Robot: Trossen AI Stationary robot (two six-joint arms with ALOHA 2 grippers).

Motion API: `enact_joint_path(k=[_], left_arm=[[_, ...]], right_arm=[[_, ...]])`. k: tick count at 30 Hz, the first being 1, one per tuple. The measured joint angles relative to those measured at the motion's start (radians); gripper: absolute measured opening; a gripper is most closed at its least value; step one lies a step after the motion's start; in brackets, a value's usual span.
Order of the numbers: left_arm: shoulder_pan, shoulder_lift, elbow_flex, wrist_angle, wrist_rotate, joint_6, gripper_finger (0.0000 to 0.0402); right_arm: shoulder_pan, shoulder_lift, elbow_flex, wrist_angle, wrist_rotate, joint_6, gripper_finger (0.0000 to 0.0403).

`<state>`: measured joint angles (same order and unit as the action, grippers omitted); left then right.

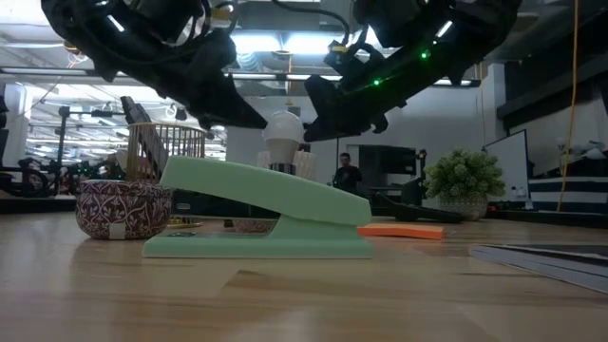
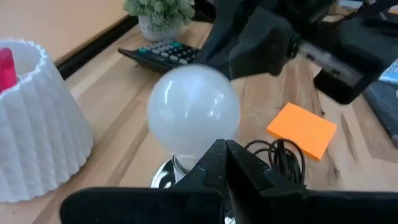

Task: Screw lightbulb
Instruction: Remove the white lightbulb from the silver lamp

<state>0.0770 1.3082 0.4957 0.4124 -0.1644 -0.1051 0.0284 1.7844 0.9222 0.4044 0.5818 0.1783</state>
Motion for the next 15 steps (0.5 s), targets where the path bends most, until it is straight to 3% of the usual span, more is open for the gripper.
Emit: enact_joint_path(k=[15], left_arm=[[-0.014, -0.027, 0.001, 0.064, -0.013, 0.009, 0.0001]], right_arm=[[-0.056, -0.012, 0.0, -0.01, -0.001, -0.084, 0.0014]])
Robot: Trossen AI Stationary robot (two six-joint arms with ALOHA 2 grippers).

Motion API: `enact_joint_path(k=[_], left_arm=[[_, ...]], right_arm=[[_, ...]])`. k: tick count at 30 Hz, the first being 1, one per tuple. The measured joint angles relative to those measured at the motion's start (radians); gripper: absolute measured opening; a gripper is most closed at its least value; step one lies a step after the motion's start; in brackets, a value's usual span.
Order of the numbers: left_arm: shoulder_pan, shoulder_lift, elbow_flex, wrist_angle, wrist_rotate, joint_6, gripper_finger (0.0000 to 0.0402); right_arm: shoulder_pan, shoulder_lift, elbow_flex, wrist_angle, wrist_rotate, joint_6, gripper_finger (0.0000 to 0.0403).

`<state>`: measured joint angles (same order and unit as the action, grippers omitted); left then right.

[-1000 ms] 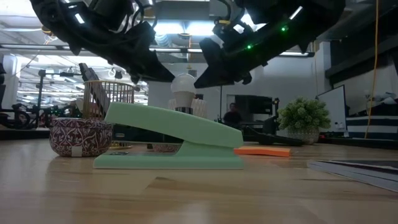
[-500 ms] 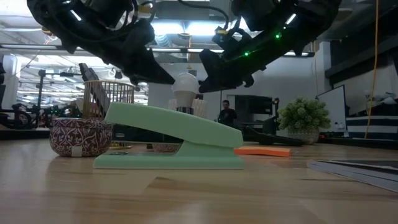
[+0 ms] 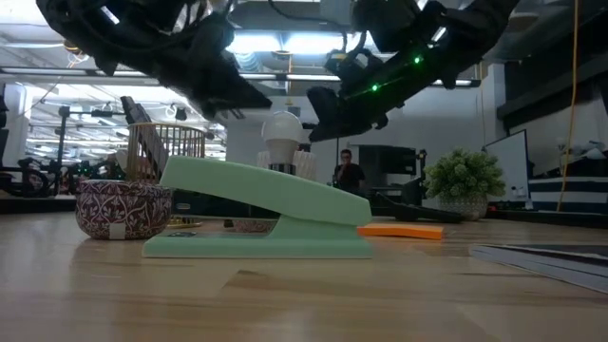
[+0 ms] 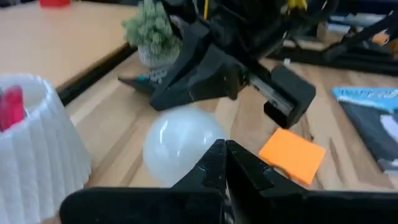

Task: Screw lightbulb
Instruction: Remove the white lightbulb from the silver lamp

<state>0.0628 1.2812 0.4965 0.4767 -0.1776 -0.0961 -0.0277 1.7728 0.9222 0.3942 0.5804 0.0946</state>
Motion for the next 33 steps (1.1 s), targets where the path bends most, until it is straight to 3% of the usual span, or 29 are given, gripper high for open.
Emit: enact_joint_path(k=[7, 12, 17, 21, 28, 33], left_arm=[[0.023, -0.05, 0.0, 0.099, -0.04, 0.056, 0.0001], [0.089, -0.046, 0.001, 0.145, -0.053, 0.08, 0.0001], [0.163, -0.002, 0.001, 0.137, -0.045, 0.043, 0.0001], [0.19, 0.062, 0.001, 0.141, 0.018, 0.014, 0.0001], [0.169, 0.11, 0.001, 0.138, 0.028, -0.009, 0.0001], [0.144, 0.11, 0.001, 0.134, 0.029, -0.009, 0.0001]], right_arm=[[0.039, -0.113, 0.0, -0.076, 0.006, -0.034, 0.0014], [0.116, -0.168, 0.0, -0.096, -0.11, -0.016, 0.0014], [0.168, -0.138, 0.001, -0.081, -0.131, -0.01, 0.0014], [0.172, -0.082, 0.001, -0.029, -0.12, 0.01, 0.0014], [0.156, -0.035, 0.001, -0.021, -0.04, 0.011, 0.0014], [0.125, -0.026, 0.001, -0.023, -0.04, 0.014, 0.0014]])
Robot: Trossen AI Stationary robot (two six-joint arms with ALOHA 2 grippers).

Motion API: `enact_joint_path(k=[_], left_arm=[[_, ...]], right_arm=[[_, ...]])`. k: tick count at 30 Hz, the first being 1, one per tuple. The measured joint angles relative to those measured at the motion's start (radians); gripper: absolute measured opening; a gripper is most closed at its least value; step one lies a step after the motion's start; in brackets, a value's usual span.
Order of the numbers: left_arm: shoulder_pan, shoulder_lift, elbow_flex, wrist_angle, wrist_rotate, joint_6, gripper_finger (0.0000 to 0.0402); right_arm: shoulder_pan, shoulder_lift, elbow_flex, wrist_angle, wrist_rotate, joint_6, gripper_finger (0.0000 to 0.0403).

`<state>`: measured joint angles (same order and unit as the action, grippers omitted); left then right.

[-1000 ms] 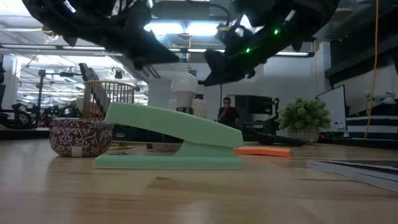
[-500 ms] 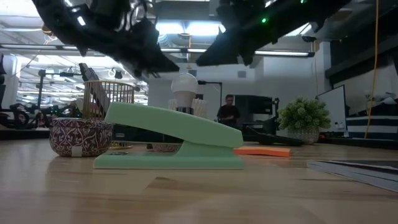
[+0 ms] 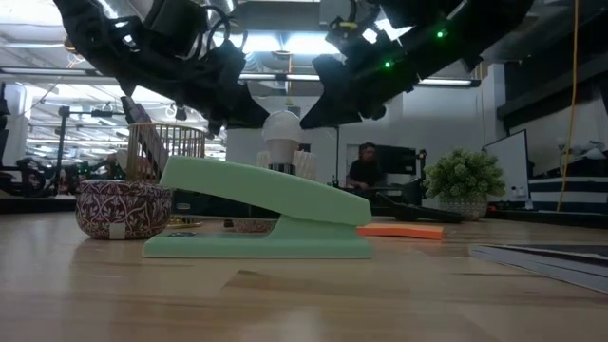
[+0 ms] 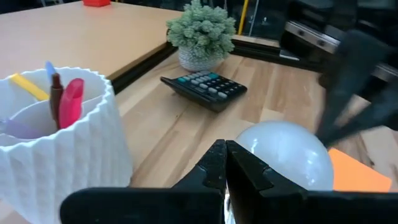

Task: Screw lightbulb
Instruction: Remove the white lightbulb from the silver lamp

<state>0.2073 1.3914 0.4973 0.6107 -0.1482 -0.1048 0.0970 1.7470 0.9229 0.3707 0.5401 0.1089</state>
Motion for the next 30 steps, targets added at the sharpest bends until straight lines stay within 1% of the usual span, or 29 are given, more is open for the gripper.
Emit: enact_joint_path(k=[6, 19, 30], left_arm=[[-0.027, 0.0, 0.0, -0.003, -0.016, 0.0, 0.0001], [-0.029, -0.004, 0.0, -0.032, -0.016, -0.026, 0.0001], [-0.031, -0.037, 0.0, -0.067, 0.004, -0.022, 0.0001]], right_arm=[[-0.035, 0.0, 0.0, 0.0, -0.004, 0.0, 0.0014], [-0.069, 0.002, 0.0, 0.003, -0.009, 0.001, 0.0014], [-0.074, 0.004, -0.001, -0.001, 0.011, 0.001, 0.0014]])
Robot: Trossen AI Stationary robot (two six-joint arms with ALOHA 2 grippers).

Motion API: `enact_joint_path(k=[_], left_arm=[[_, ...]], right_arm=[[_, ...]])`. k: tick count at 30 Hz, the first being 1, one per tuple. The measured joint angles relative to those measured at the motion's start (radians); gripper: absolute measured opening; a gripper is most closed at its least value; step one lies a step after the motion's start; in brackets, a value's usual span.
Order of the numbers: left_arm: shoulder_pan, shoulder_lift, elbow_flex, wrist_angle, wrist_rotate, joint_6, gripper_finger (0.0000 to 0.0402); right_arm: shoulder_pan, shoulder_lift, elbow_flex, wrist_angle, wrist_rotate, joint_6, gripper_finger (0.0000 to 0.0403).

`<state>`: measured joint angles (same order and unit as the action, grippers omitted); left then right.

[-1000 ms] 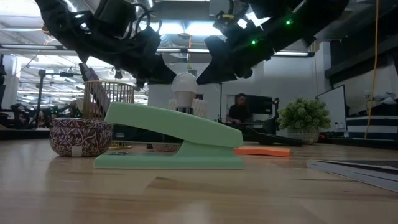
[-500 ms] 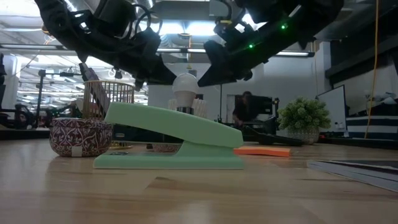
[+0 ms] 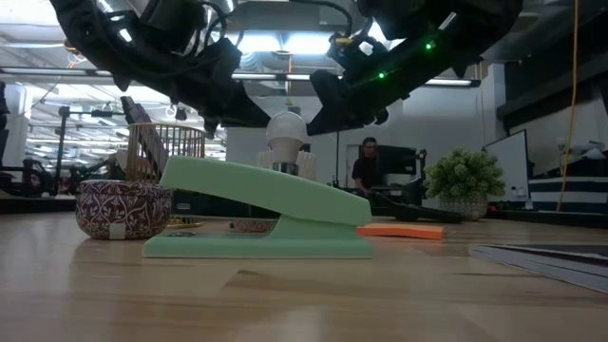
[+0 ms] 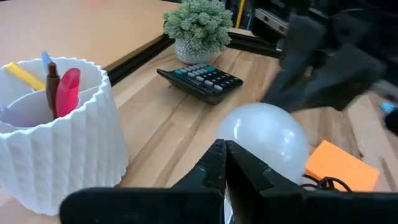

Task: Screw lightbulb
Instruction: Remove the white lightbulb from the silver lamp

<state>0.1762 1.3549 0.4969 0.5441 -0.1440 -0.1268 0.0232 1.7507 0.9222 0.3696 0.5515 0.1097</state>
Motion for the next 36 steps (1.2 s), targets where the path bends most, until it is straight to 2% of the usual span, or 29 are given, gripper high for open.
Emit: enact_joint_path(k=[7, 29, 36], left_arm=[[-0.011, -0.026, 0.0, -0.067, 0.023, 0.0, 0.0001], [-0.104, -0.027, 0.0, -0.07, -0.003, 0.003, 0.0001], [-0.104, -0.029, 0.0, 0.017, -0.005, 0.014, 0.0001]], right_arm=[[-0.002, 0.003, 0.0, 0.0, 0.02, 0.002, 0.0014], [-0.052, 0.003, 0.0, 0.003, 0.024, -0.009, 0.0014], [-0.055, -0.006, 0.0, -0.009, 0.077, -0.053, 0.0014]])
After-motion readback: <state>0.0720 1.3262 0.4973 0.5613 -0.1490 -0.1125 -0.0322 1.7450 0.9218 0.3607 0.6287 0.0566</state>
